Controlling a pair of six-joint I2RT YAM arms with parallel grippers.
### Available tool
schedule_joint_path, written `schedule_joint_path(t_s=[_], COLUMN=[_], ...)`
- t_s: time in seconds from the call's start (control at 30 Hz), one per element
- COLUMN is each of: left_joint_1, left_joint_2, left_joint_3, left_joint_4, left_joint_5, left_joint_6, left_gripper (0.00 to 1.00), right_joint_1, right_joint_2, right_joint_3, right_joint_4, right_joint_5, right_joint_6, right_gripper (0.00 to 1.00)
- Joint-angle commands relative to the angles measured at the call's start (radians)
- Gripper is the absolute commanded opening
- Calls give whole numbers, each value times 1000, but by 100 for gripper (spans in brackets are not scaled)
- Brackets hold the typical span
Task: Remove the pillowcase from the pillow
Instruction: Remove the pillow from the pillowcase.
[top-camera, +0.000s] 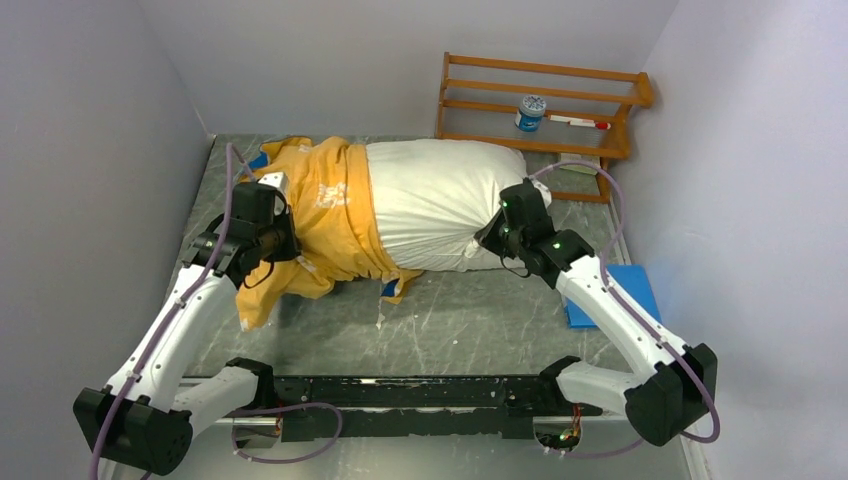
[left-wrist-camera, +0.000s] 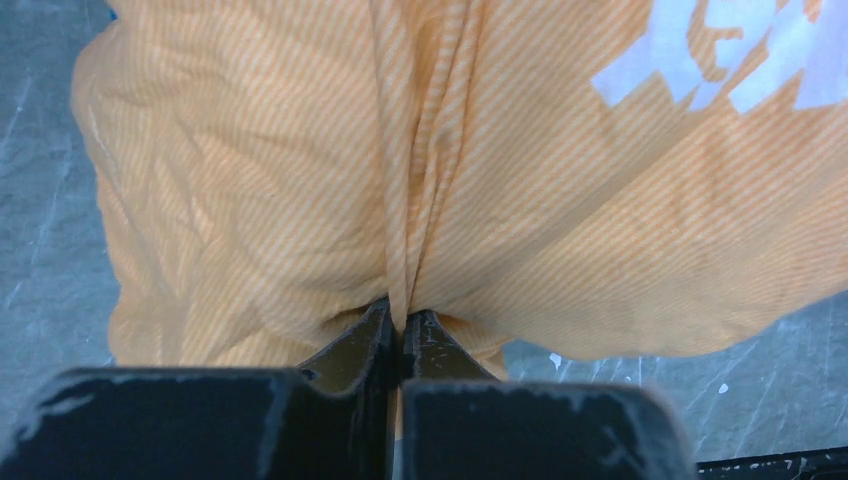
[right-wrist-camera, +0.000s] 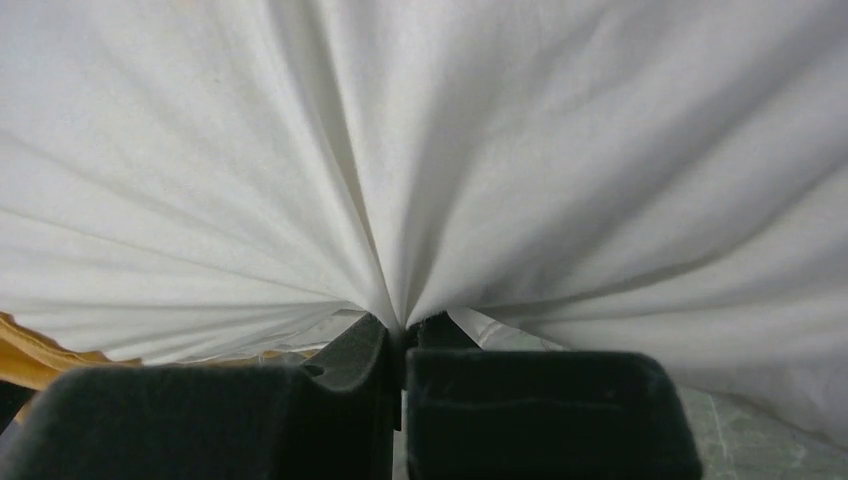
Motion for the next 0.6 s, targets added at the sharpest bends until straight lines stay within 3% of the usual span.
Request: schedule_joint_path(t_s=[0.0,0.3,0.43,0.47,0.53,0.57], left_joint_1=[27,27,27,27,26,23], left_joint_2=[-11,-27,-29,-28,-34,-41], left_joint_3=[27,142,145,149,154,157], left_joint_4=[-75,-129,-64,-44,-5,15], left_joint_5=[-249,-352,-118,-38,88,141], left_joint_6=[29,76,133,146,130,125], left_gripper=[5,5,5,18,54,66], right_joint_1=[-90,-165,-166,-166,-165,-165], right_joint_2=[-65,-114,-102,-103,-95,-83], right_joint_3=[16,79,58,27,-34,-48], right_joint_4=[-144,-196,-162,-139,-90,-88], right_joint_5=[313,332,151,105,12,-13], right_joint_6=[-50,-126,-142,-131,-120,-111], right_gripper=[0,0,0,0,0,0])
